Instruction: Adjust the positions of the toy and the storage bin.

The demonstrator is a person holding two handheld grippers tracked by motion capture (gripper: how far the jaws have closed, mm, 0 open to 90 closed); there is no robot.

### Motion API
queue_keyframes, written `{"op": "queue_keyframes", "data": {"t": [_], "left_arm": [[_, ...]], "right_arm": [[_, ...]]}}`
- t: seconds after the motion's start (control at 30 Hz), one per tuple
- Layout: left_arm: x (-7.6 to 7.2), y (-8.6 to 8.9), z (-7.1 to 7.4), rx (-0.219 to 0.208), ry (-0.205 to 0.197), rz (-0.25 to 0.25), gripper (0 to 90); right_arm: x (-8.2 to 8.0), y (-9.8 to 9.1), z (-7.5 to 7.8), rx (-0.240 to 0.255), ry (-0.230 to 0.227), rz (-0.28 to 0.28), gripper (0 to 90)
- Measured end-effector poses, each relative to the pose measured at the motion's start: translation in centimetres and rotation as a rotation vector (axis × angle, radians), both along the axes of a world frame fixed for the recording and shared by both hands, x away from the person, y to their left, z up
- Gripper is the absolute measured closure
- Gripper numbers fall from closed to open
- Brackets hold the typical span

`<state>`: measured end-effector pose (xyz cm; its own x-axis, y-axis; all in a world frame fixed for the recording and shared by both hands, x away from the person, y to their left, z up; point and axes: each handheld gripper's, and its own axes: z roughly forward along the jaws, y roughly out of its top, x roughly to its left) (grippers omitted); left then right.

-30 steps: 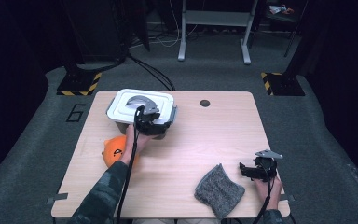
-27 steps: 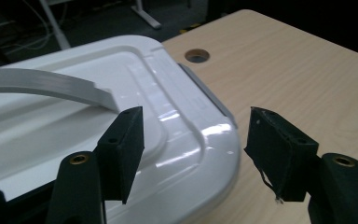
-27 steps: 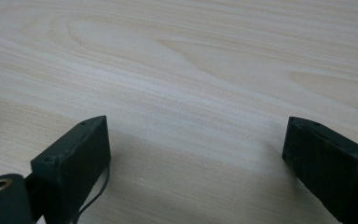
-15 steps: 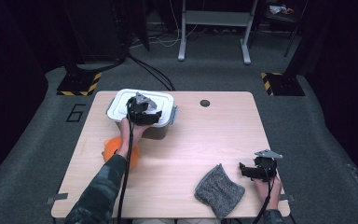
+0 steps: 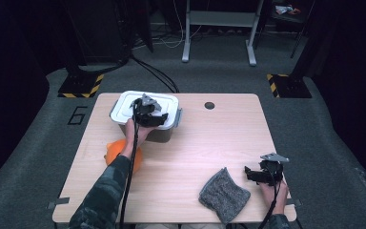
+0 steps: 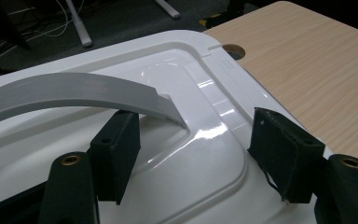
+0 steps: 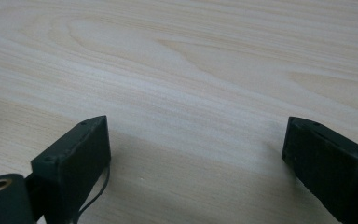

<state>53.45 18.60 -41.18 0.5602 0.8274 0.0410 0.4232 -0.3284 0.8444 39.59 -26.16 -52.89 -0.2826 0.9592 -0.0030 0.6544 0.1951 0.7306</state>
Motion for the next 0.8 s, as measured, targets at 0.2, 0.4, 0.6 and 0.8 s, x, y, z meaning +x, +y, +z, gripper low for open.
{"op": "queue_keyframes", "data": {"t": [0.2, 0.4, 0.6, 0.8], "left_arm": [[-0.4, -1.2, -0.1, -0.011, -0.005, -0.034, 32.8], [-0.8, -2.1, -0.2, -0.015, -0.01, -0.065, 32.9], [-1.2, -3.0, -0.2, -0.016, -0.015, -0.089, 32.8], [-1.7, -3.7, -0.3, -0.018, -0.012, -0.114, 32.7]], "right_arm": [[0.0, 0.0, 0.0, -0.001, -0.001, 0.0, 6.8], [0.0, 0.0, 0.0, -0.001, 0.0, 0.0, 6.9], [0.0, 0.0, 0.0, -0.001, 0.0, 0.0, 6.9], [0.0, 0.0, 0.0, -0.001, 0.0, 0.0, 6.9]]}}
